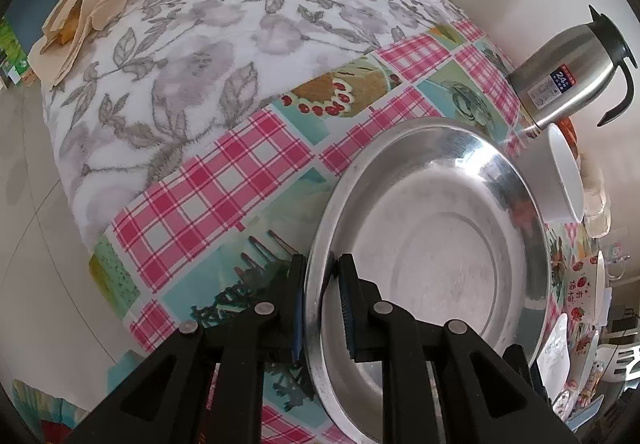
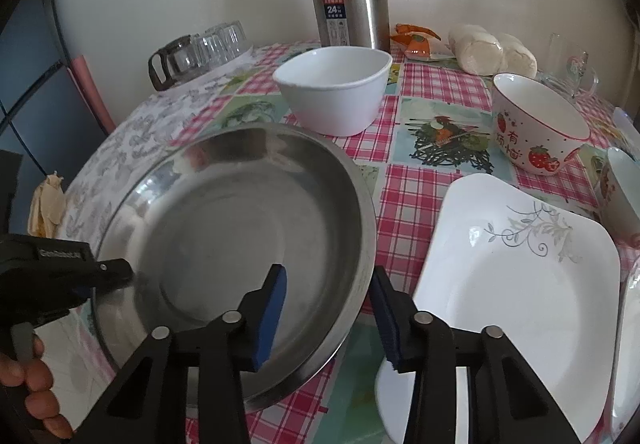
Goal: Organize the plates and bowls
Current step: 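Lift the steel basin with the left tool and carry it across the table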
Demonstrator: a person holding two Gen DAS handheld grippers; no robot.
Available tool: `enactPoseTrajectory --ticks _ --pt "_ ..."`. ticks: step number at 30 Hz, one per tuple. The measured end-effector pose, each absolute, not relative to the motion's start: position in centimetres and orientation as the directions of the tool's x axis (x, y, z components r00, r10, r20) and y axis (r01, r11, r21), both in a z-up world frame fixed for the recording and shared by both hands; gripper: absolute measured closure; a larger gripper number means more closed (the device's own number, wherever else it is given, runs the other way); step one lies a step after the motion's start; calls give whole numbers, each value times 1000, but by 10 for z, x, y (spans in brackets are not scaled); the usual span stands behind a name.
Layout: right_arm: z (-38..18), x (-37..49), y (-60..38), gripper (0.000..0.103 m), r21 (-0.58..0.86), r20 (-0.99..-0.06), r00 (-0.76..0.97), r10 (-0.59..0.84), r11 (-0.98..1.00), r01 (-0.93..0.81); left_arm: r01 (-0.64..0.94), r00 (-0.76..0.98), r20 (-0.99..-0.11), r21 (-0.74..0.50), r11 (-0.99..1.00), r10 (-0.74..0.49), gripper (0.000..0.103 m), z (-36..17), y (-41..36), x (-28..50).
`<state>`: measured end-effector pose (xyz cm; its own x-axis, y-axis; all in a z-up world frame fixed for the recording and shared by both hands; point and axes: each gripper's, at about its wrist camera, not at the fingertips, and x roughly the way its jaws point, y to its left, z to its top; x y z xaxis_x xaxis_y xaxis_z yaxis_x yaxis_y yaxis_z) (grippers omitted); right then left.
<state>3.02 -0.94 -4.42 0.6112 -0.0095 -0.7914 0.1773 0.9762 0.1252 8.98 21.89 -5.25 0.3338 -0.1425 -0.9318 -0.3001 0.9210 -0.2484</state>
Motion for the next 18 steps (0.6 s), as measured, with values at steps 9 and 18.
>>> enactPoseTrajectory --ticks 9,18 --pt "-53 41 -10 76 108 -802 597 -27 976 189 -291 341 -933 -218 931 -112 84 -54 216 93" --pt "-54 42 -6 82 94 -809 587 -20 982 164 -298 357 -931 -191 935 -76 84 -53 218 93"
